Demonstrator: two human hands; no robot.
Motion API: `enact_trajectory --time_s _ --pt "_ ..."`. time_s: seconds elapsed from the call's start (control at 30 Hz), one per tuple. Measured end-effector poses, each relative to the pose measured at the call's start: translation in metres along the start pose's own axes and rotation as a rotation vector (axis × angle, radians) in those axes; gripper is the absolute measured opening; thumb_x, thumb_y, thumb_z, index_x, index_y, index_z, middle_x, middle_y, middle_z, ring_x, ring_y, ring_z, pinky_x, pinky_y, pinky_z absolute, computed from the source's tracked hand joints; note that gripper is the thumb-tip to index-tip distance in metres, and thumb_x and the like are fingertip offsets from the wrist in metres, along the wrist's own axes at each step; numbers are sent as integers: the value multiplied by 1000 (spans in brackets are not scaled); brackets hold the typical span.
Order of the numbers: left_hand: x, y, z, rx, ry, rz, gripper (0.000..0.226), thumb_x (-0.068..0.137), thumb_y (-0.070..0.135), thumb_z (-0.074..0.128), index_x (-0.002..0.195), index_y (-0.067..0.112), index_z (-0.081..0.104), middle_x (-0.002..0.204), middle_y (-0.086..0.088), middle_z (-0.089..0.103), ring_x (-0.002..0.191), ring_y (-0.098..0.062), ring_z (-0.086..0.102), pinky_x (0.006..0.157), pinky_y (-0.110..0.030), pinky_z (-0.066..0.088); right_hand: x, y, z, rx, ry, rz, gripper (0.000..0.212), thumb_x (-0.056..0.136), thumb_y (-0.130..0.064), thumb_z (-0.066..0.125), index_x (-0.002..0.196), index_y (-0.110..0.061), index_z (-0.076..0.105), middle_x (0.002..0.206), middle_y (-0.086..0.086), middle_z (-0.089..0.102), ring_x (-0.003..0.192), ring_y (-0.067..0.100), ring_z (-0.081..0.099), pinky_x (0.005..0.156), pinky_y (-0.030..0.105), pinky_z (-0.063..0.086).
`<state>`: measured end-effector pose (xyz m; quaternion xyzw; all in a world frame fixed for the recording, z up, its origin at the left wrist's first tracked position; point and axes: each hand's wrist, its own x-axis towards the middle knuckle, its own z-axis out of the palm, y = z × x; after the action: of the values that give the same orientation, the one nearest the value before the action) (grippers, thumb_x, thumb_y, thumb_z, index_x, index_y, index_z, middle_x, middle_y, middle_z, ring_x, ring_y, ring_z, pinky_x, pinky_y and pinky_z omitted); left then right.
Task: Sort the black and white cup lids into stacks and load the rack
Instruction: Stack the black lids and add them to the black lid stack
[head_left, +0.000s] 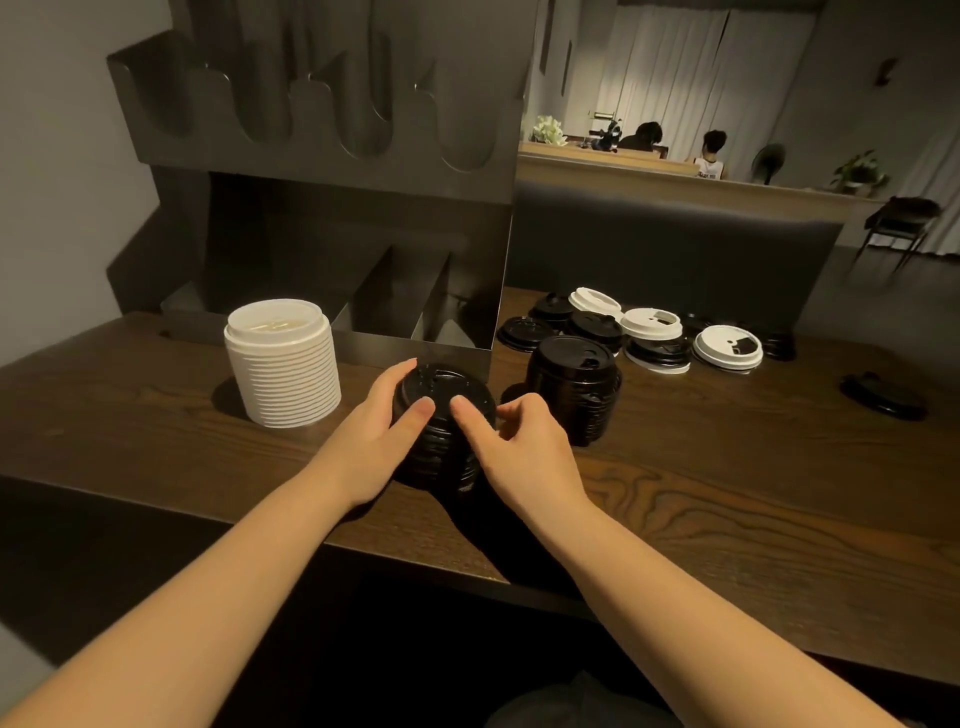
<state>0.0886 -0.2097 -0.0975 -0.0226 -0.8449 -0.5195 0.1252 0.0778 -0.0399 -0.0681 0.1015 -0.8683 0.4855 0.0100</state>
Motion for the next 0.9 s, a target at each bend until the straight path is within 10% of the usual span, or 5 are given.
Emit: enact_trajectory --time_s 0.23,0.37,0.5,0.67,0.9 --pt "6 1 2 -66 54 -63 50 101 38 37 148 22 32 145 3 42 134 -12 38 109 -30 31 15 11 -2 397 -165 -78 32 101 -24 44 131 -17 53 127 -6 54 117 6 50 86 10 41" --pt "4 3 2 -108 93 -65 48 103 36 28 148 21 29 147 4 36 135 -10 31 111 -29 26 11 18 3 825 -236 55 21 97 -24 52 110 -22 68 111 -3 70 112 15 61 96 30 48" --pt "4 -1 -1 -62 100 1 36 104 33 26 135 26 44 130 12 48 128 -9 42 109 -31 32 7 17 -1 497 -38 -119 13 97 -22 51 94 -23 63 96 2 66 99 25 62 72 16 49" --pt "2 -4 -1 -44 106 68 29 104 28 29 119 33 54 120 16 55 120 -6 49 106 -31 38 4 24 -2 260 -104 -321 29 94 -18 57 121 -23 56 136 -12 47 123 2 44 102 21 38" --pt "3 1 0 -42 104 47 30 104 22 32 119 26 58 123 12 55 124 -12 47 109 -33 36 5 24 0 170 -50 -322 34 100 -28 42 126 -18 62 134 -9 55 121 -5 44 92 1 31"
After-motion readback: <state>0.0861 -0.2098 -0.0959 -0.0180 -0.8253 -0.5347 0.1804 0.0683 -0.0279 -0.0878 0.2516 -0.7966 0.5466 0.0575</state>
